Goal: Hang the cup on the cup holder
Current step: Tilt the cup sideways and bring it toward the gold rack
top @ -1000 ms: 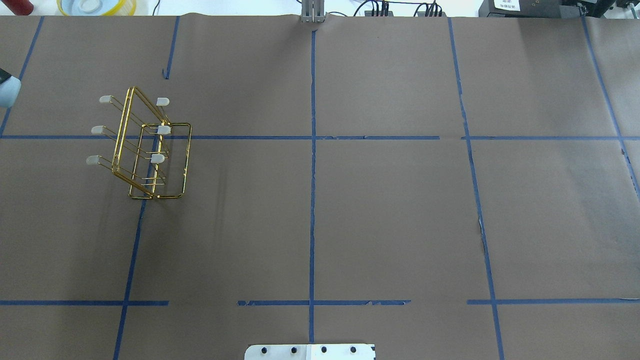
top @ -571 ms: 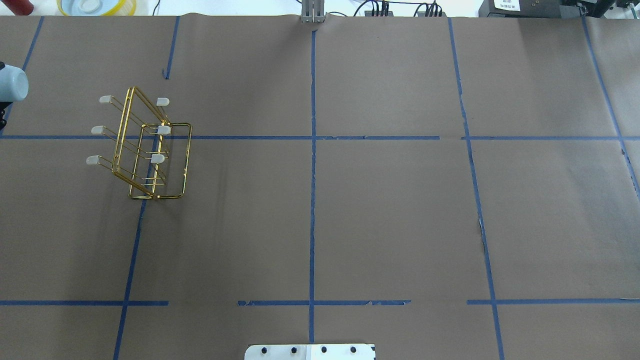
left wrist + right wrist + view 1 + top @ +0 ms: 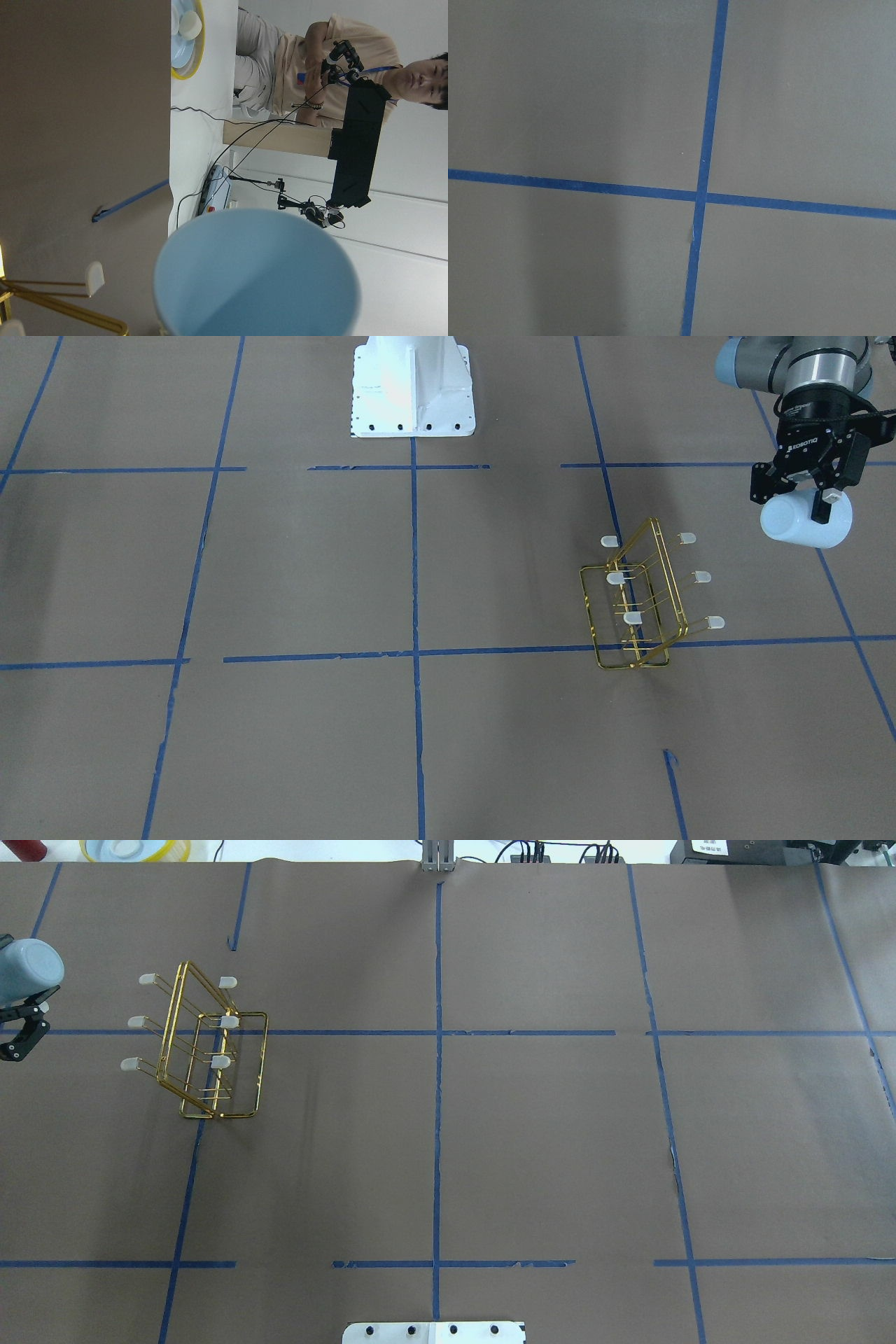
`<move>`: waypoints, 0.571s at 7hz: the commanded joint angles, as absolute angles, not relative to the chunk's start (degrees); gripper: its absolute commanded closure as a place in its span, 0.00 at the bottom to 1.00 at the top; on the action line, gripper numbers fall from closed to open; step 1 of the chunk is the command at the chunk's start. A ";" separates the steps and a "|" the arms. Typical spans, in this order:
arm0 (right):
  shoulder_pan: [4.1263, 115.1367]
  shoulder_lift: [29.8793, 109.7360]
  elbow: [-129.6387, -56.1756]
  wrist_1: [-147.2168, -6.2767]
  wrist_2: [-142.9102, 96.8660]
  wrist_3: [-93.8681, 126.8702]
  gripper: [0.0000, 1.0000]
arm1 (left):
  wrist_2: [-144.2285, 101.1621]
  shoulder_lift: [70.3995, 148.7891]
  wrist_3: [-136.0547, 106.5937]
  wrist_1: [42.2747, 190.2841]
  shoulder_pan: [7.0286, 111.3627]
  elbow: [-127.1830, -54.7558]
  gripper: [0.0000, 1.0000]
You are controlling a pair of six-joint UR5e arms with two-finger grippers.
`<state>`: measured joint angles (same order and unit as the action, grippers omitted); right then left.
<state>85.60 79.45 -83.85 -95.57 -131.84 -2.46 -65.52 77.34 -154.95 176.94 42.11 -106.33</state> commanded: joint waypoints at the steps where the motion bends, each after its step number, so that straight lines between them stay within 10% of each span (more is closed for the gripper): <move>1: 85.61 79.45 -83.85 -95.62 -131.84 -2.46 0.00 | -59.19 77.17 -166.07 180.85 38.69 -106.09 1.00; 4: 85.60 79.45 -83.85 -95.54 -131.84 -2.46 0.00 | -45.42 75.86 -179.87 184.20 30.98 -106.00 1.00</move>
<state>85.58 79.45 -83.85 -95.59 -131.84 -2.46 -51.98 76.57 -174.38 182.73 34.88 -106.07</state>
